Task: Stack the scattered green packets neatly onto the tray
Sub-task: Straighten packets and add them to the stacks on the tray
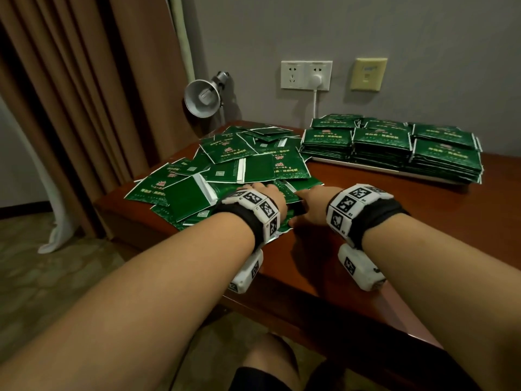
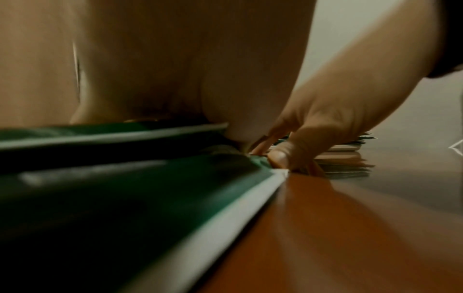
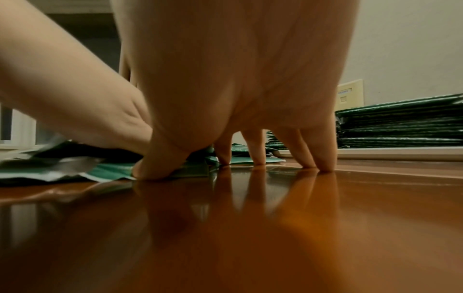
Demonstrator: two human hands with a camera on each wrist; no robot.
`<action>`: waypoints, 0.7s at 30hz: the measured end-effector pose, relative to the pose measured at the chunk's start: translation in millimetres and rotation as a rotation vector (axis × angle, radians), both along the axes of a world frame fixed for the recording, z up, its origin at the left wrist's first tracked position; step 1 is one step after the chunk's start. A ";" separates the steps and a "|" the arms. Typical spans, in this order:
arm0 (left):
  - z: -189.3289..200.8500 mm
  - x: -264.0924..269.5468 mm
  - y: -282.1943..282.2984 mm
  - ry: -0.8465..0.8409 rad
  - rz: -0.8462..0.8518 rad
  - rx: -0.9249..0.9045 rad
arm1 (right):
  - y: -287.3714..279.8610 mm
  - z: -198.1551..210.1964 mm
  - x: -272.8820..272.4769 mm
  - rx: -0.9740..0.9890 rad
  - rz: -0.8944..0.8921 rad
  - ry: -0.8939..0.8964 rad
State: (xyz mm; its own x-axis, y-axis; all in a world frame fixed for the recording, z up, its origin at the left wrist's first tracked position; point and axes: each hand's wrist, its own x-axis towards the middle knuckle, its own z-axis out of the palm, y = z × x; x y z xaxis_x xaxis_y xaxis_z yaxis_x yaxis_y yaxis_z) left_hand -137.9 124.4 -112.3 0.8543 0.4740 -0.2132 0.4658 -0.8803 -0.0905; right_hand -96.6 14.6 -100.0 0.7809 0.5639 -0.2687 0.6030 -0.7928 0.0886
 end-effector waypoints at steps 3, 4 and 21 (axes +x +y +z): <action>1.3 0.9 2.8 -0.009 -0.043 0.002 | 0.2 1.2 -0.3 0.034 -0.020 -0.002; 0.9 1.6 3.6 -0.007 -0.048 0.004 | -0.2 1.3 -0.1 0.055 -0.032 -0.002; 8.6 -3.8 -2.1 -0.181 -0.021 -0.069 | 0.9 4.5 3.2 0.197 -0.067 0.043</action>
State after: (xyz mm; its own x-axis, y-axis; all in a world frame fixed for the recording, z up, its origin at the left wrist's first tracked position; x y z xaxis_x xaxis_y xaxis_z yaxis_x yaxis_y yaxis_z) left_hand -141.7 122.3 -103.7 0.8912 0.4452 -0.0867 0.4504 -0.8912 0.0543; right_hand -93.4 15.5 -95.5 0.8088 0.5559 -0.1918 0.5480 -0.8308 -0.0969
